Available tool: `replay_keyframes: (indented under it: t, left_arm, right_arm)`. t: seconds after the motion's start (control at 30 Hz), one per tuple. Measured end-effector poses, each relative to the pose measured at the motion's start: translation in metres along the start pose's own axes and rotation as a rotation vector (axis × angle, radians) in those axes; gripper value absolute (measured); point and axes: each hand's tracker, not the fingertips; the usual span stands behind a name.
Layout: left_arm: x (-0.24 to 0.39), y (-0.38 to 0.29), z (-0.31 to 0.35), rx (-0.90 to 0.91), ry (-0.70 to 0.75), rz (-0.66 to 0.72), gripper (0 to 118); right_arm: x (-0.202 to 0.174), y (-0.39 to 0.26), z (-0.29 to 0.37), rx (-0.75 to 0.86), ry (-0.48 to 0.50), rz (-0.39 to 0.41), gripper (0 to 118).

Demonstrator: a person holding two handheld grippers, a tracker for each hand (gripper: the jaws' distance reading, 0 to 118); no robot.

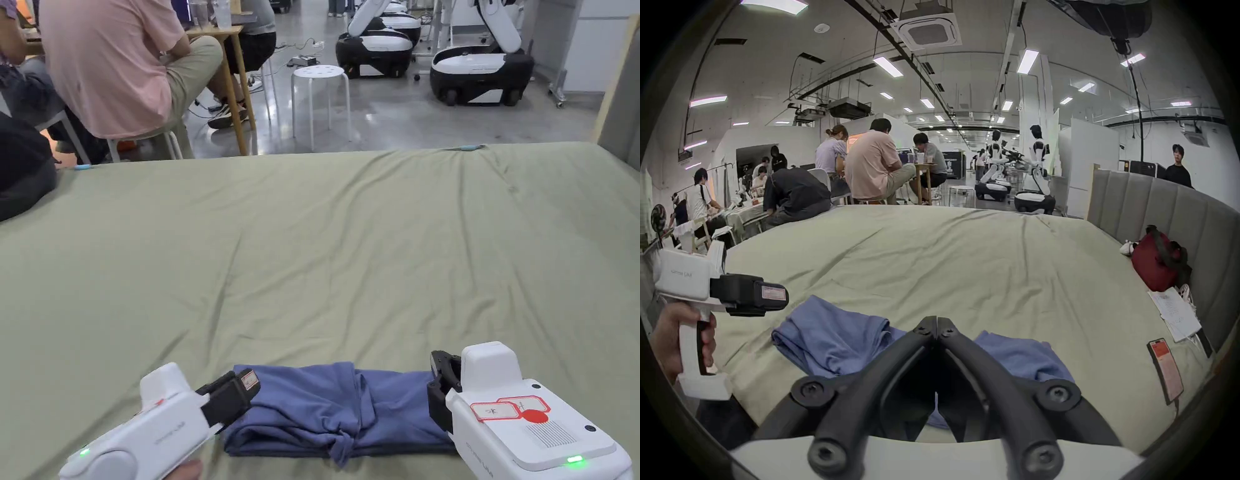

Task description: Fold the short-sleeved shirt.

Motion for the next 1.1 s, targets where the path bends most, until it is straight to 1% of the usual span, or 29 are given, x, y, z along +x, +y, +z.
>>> replay_keyframes:
  t: [0.03,0.07,0.13,0.17,0.2,0.3,0.33,0.37,0.4,0.43,0.47,0.53,0.6,0.67,0.73,0.8,0.9,0.93,1.0,1.1]
  left_arm:
    - [-0.019,0.001,0.002,-0.014,-0.028,0.089,118]
    - [-0.033,0.0,0.003,-0.018,-0.029,0.137,114]
    - [-0.054,-0.001,0.008,0.064,-0.029,0.26,113]
    - [-0.061,-0.002,0.003,0.022,-0.047,0.317,117]
    - [-0.067,-0.005,-0.008,-0.065,-0.103,0.361,118]
    - [-0.057,-0.006,-0.025,-0.09,-0.24,0.38,118]
    - [-0.05,-0.009,-0.039,-0.153,-0.292,0.411,118]
    - [-0.044,-0.013,-0.05,-0.177,-0.3,0.421,118]
    - [-0.041,-0.017,-0.061,-0.152,-0.265,0.4,118]
    - [-0.037,-0.019,-0.067,-0.144,-0.264,0.387,114]
    - [-0.035,-0.02,-0.07,-0.141,-0.273,0.393,93]
    - [-0.033,-0.024,-0.077,-0.173,-0.157,0.472,19]
    - [-0.039,-0.028,-0.073,-0.154,-0.141,0.48,18]
    - [-0.04,-0.018,-0.059,-0.093,-0.137,0.418,18]
    - [-0.038,0.0,-0.037,-0.018,-0.078,0.29,17]
    - [-0.039,0.02,-0.017,0.058,-0.022,0.209,17]
    - [-0.025,0.046,0.01,0.104,0.18,-0.048,17]
    - [-0.014,0.049,0.014,0.122,0.221,-0.113,17]
    - [0.015,0.048,0.018,0.14,0.242,-0.257,17]
    - [0.077,0.022,0.004,0.138,0.242,-0.523,17]
  right_arm:
    - [-0.003,0.001,0.001,0.001,0.004,0.01,0]
    - [-0.004,0.001,0.001,0.0,0.007,0.016,0]
    - [-0.006,-0.001,0.003,-0.001,0.01,0.021,0]
    - [-0.006,-0.001,0.003,-0.003,0.009,0.023,0]
    - [-0.006,-0.002,0.003,-0.007,0.007,0.026,0]
    - [-0.003,-0.003,0.003,-0.018,-0.011,0.029,0]
    - [-0.001,-0.002,0.003,-0.019,-0.016,0.021,0]
    - [0.0,-0.001,0.003,-0.019,-0.019,0.014,0]
    - [0.001,-0.001,0.004,-0.018,-0.024,0.012,0]
    - [0.003,-0.001,0.003,-0.015,-0.032,0.015,0]
    - [0.004,0.0,0.004,-0.014,-0.037,0.017,0]
    - [0.008,0.001,0.007,-0.01,-0.047,0.019,0]
    - [0.013,0.001,0.007,-0.011,-0.06,0.013,0]
    - [0.016,0.001,0.008,-0.012,-0.07,0.012,0]
    - [0.022,0.001,0.009,-0.011,-0.079,0.014,0]
    - [0.027,0.0,0.01,-0.009,-0.086,0.005,0]
    - [0.034,-0.004,0.01,-0.01,-0.099,-0.005,0]
    - [0.037,-0.006,0.011,-0.009,-0.099,-0.013,0]
    - [0.043,-0.008,0.012,-0.008,-0.1,-0.022,0]
    - [0.053,-0.011,0.017,-0.004,-0.106,-0.037,0]
